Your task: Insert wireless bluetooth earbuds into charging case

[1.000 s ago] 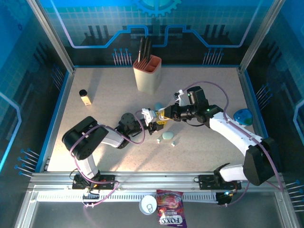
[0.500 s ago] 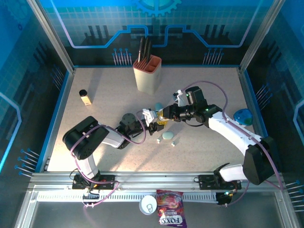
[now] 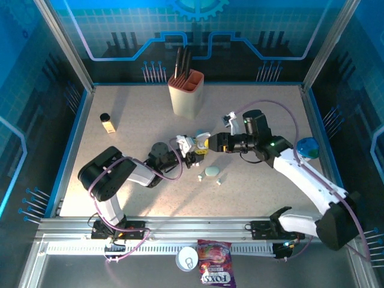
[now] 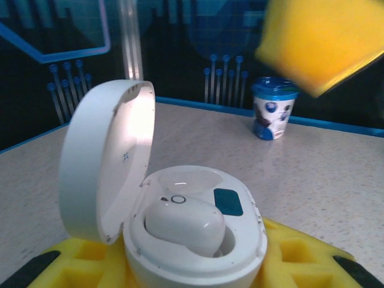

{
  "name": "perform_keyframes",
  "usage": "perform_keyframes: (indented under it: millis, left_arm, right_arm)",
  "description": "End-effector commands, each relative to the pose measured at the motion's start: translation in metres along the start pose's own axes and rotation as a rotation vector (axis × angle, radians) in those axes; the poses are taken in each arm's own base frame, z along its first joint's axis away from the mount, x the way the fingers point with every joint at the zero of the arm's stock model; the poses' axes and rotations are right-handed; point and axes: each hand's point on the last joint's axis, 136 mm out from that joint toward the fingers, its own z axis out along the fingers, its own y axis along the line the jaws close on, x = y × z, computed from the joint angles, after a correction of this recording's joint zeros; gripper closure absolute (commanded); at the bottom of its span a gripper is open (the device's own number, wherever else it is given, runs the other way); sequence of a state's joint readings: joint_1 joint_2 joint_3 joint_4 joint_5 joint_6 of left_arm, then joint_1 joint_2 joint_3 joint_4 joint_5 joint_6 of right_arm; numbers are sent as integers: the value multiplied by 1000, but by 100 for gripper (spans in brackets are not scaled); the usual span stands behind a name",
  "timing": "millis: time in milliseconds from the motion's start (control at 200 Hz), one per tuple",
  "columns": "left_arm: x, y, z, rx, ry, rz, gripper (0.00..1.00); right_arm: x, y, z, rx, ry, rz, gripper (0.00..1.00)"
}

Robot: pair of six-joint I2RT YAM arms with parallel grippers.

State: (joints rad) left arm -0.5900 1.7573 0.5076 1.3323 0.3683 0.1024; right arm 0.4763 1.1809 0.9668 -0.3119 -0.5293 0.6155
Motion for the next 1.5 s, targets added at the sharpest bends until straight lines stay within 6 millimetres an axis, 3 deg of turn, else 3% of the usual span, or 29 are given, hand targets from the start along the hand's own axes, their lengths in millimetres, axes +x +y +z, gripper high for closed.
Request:
perform_keyframes:
  millis: [0,175,490,745,900,1046,1391,1496]
  left_arm:
    - [-19,23,-17,-84,-44,-6,72]
    - [-33,44,-41,-170,-56,1,72]
    - [-56,63,-70,-325,-50,-40,72]
    - [-68,59,-77,-322,-45,-104,72]
    - [-70,58,-79,-322,-41,-105,72]
    - [-69,54,-78,-303,-36,-115,72]
    - [-65,51,-77,-287,-28,-134,71]
    - [-65,51,-77,-286,-29,-134,71]
  right_arm:
    - [-7,-19,-9,87,-75,-33,45]
    - [-11,-61,7,213,-66,67,46]
    - [1,-123,84,472,110,55,46]
    - [14,-154,140,557,206,69,53]
    - [16,-159,166,553,239,57,58]
    - [15,-166,180,562,257,46,63]
    - [13,-184,184,633,263,13,70]
    - [14,-186,186,638,272,8,76]
